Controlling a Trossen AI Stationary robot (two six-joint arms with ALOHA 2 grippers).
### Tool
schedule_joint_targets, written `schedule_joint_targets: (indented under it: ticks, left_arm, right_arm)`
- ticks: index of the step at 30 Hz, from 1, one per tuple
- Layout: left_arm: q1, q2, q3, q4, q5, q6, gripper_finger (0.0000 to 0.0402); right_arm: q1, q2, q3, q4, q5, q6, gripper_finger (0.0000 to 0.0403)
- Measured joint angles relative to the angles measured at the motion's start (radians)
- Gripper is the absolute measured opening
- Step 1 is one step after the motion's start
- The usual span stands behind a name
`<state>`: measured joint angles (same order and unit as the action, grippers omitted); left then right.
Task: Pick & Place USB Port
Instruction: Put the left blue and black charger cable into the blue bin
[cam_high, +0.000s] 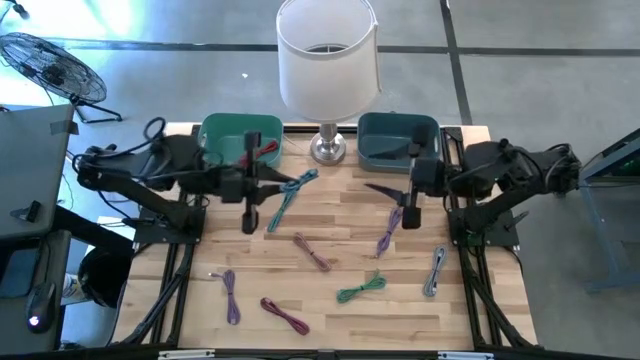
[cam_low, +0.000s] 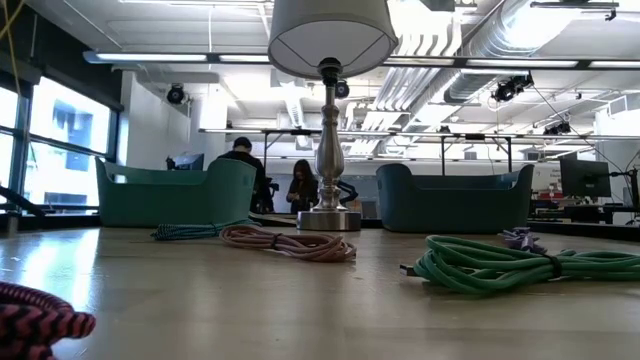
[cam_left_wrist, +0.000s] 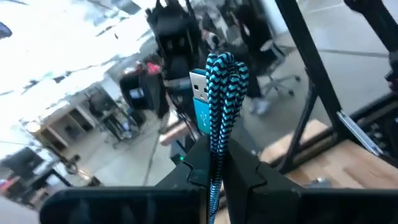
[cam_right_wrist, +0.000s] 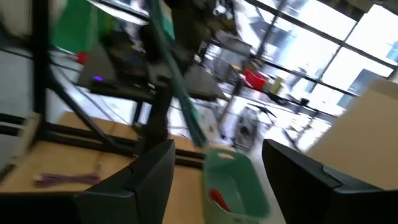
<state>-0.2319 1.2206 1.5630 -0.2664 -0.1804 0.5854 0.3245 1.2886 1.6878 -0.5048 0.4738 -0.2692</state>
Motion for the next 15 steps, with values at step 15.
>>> schedule_joint_targets:
  ticks: [15]
  left_arm:
    - [0.084,0.081,-0.001,0.126,0.232,-0.035,0.0013]
  right_arm:
    - [-0.057,0.122,0.000,0.106,-0.074,-0.046,0.0237]
